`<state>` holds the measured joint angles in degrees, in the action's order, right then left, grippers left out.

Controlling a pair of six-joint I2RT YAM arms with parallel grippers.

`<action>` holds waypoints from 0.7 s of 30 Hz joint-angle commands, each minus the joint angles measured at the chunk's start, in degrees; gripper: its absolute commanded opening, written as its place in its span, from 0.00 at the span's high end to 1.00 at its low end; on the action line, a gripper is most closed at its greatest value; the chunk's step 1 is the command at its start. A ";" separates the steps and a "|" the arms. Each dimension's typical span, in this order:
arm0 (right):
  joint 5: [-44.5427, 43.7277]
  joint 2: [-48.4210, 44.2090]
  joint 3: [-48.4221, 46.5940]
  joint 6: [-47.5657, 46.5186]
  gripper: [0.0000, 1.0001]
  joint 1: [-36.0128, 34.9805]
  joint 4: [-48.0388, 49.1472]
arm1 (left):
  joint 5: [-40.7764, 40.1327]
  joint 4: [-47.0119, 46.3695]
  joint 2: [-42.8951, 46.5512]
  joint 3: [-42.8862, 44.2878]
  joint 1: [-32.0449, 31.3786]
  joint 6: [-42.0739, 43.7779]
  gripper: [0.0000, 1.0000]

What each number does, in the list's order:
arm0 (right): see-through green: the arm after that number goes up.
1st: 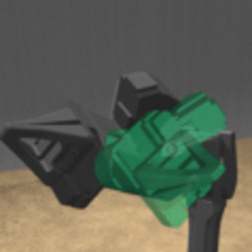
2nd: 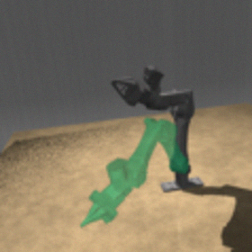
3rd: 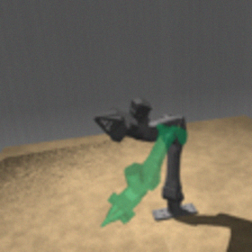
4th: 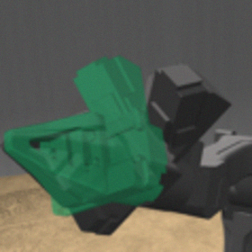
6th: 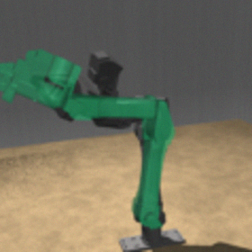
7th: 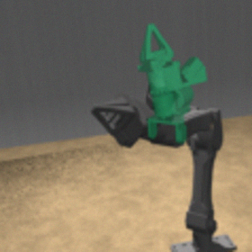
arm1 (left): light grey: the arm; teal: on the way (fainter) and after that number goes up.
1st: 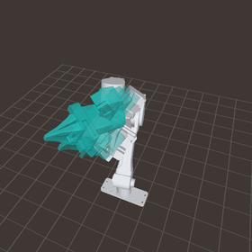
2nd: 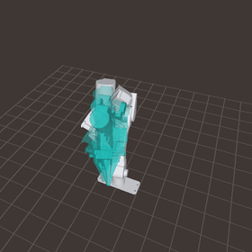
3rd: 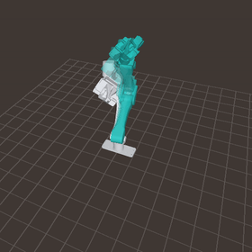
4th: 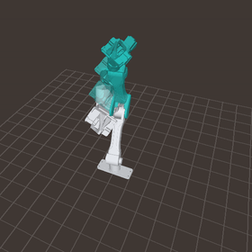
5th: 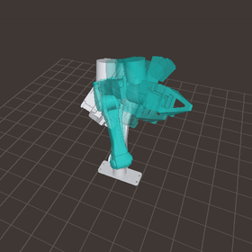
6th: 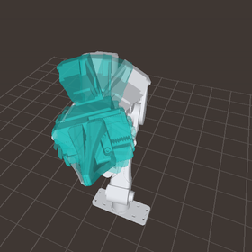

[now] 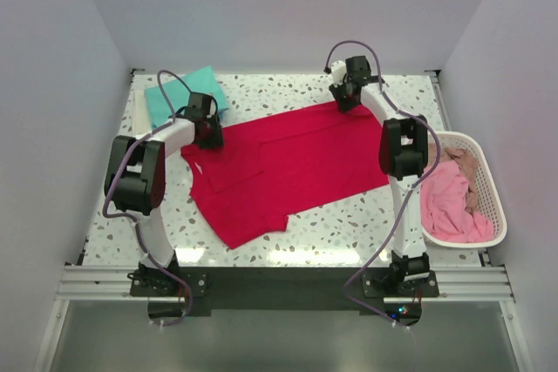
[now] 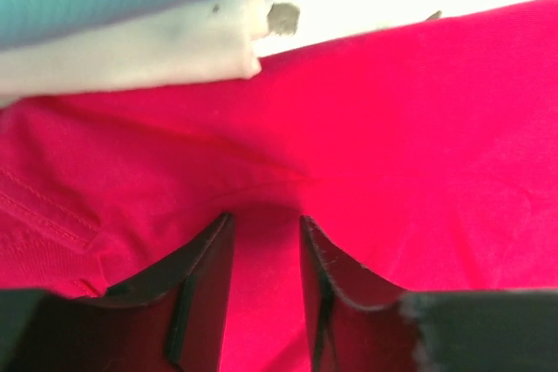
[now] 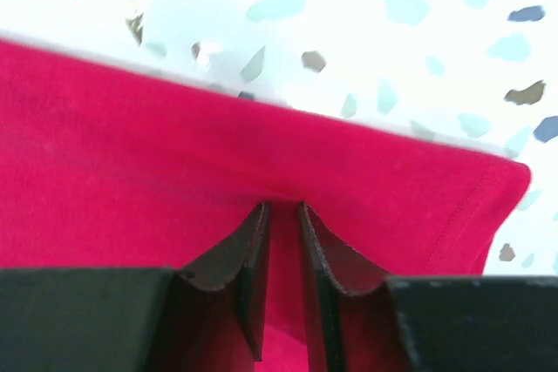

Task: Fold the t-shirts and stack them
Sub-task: Fold the tshirt

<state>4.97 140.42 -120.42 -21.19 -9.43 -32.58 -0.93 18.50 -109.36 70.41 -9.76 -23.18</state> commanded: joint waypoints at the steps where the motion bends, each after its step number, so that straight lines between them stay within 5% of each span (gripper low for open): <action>1: -1.29 0.21 -5.35 0.98 0.73 0.20 -2.58 | 2.06 -0.57 2.47 2.89 0.35 2.25 0.56; 5: 8.88 -16.34 7.53 -8.12 0.47 0.12 -0.04 | 6.81 -1.01 14.39 0.43 0.18 7.78 0.48; 8: 24.34 -29.61 24.64 -17.70 0.32 -0.41 -2.12 | 7.17 -1.10 25.37 -3.34 0.18 12.43 0.42; 12: 38.42 -40.28 37.87 -34.32 0.32 -7.60 -13.72 | 1.13 -3.63 40.69 -10.80 0.27 15.53 0.29; 16: 36.28 -48.03 50.35 -39.02 0.37 -26.66 -11.83 | -5.66 -7.95 55.81 -24.83 0.27 15.53 0.15; 21: 22.56 -50.25 56.35 -30.33 0.38 -45.91 2.51 | -13.20 -4.37 69.27 -32.79 0.27 16.50 0.15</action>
<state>33.85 90.98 -65.32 -52.93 -50.63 -37.01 -6.68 11.79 -42.06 41.41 -9.76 -8.78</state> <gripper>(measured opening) 0.624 0.846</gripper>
